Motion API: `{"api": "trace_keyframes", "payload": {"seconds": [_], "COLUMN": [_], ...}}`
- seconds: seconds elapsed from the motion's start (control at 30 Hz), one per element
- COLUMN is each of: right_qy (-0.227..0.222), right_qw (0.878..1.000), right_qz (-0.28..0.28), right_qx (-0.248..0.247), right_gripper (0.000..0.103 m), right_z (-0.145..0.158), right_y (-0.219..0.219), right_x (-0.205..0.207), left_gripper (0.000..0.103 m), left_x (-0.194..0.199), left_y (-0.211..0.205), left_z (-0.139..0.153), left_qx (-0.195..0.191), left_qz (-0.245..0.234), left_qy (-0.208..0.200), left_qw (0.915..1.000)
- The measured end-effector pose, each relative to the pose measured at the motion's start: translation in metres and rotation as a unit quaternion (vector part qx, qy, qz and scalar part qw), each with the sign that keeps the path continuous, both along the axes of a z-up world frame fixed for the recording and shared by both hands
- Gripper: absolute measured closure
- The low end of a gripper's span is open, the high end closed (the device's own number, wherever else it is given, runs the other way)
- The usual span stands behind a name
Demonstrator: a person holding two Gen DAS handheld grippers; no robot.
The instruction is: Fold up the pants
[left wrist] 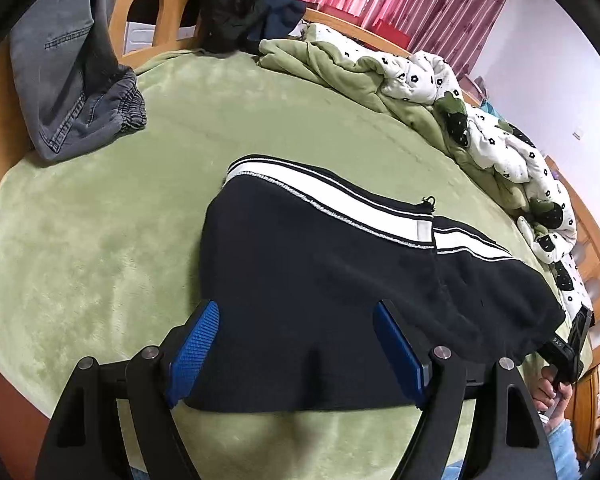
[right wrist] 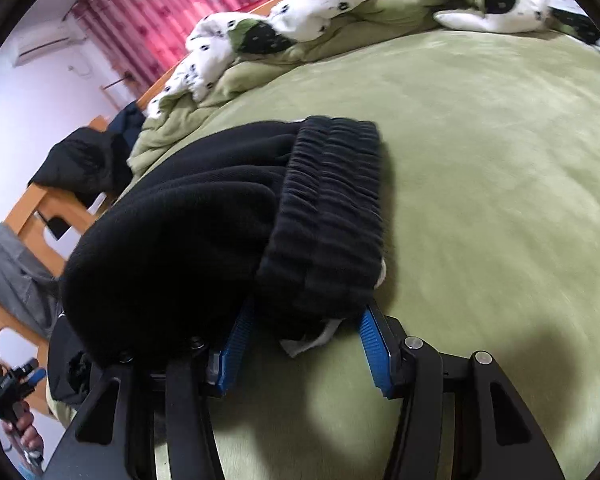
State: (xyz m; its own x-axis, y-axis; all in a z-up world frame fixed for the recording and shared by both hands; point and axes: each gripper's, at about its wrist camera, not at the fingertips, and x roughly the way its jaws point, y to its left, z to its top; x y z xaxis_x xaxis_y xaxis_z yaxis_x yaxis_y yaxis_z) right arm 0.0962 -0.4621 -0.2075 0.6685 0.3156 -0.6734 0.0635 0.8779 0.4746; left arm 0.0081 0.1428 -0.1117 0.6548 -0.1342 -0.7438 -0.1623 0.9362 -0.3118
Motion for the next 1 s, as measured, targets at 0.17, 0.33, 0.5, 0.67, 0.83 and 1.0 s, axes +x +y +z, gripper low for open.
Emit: {"api": "trace_keyframes", "payload": {"seconds": [0.17,0.33,0.5,0.67,0.83,1.0], "right_qy": [-0.057,-0.118,-0.051,-0.014,-0.018,0.011], "right_qw": [0.992,0.975,0.987,0.994,0.999,0.998], "right_qz": [0.029,-0.022,-0.047,-0.024,-0.034,-0.060], "right_qx": [-0.105,-0.185,-0.148,-0.107,-0.026,0.031], "right_gripper": [0.082,0.102,0.099,0.075,0.048,0.043], "right_z": [0.030,0.087,0.066,0.050,0.059,0.054], "right_y": [0.006,-0.053,-0.095,-0.078,-0.060,-0.048], "right_x": [0.003,0.002,-0.004,-0.030,-0.047,-0.023], "left_gripper": [0.025,0.025,0.025,0.025,0.025,0.025], "left_x": [0.014,0.019,0.023,0.022,0.024,0.016], "left_y": [-0.017,-0.041,-0.058,-0.063,-0.063,-0.056], "left_z": [0.002,0.005,0.000,-0.004,-0.017,-0.030], "left_qx": [0.006,0.010,0.006,0.000,-0.007,-0.011], "left_qz": [-0.007,-0.031,-0.049,-0.066,-0.081,-0.085], "left_qy": [0.016,0.007,0.008,0.012,0.029,0.038], "left_qw": [0.9998,0.9994,0.9987,0.9977,0.9963,0.9956]}}
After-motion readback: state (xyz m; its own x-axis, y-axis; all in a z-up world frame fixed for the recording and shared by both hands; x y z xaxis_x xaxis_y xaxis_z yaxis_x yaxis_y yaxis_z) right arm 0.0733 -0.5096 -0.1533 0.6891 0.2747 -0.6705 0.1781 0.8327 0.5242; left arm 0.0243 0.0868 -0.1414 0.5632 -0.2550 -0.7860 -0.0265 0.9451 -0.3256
